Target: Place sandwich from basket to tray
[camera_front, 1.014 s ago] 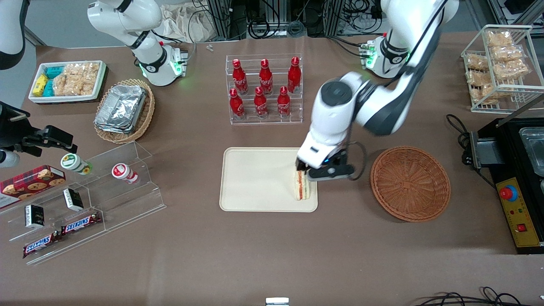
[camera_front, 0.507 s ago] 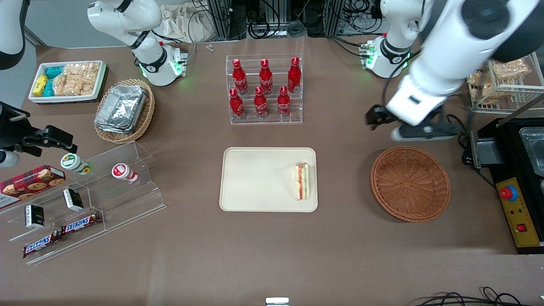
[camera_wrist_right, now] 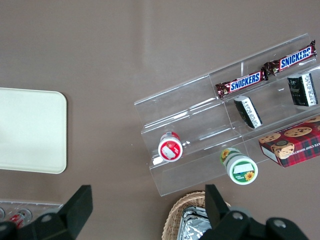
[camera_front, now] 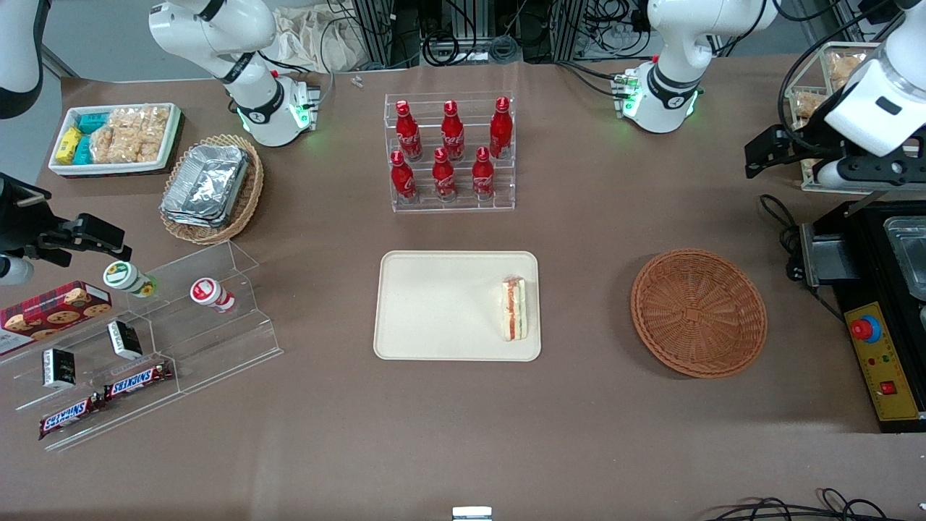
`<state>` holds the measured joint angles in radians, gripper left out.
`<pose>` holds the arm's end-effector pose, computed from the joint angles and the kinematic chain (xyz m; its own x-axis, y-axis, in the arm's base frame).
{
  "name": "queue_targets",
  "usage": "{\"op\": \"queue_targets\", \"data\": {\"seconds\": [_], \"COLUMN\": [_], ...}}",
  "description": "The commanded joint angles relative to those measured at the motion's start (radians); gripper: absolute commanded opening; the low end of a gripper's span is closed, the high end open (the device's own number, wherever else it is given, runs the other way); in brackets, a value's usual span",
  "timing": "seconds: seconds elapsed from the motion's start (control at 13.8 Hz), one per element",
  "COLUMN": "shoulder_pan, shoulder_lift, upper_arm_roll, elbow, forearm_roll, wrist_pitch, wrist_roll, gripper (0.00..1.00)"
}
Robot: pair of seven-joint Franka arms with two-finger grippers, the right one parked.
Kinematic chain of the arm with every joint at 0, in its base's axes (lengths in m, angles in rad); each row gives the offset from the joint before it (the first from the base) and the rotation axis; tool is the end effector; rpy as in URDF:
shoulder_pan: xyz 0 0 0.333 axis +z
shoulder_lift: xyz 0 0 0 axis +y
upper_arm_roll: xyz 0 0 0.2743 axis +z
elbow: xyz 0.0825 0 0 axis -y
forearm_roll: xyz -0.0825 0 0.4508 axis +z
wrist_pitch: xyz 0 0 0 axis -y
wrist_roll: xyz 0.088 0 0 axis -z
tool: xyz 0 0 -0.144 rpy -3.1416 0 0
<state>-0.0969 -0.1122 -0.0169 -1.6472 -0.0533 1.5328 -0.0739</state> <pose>0.5818 -0.0748 0.5694 0.9991 -0.0419 -0.0060 -0.0415 -0.9978 0.0511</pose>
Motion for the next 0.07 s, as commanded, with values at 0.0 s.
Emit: {"op": "queue_targets", "data": {"seconds": [0.0], "shoulder_pan": [0.005], "shoulder_lift": [0.029], "upper_arm_roll": [-0.009], "elbow": [0.039], "forearm_roll": [-0.005], "wrist_pitch": [-0.006], "wrist_roll": [0.019], "gripper": [1.00]}}
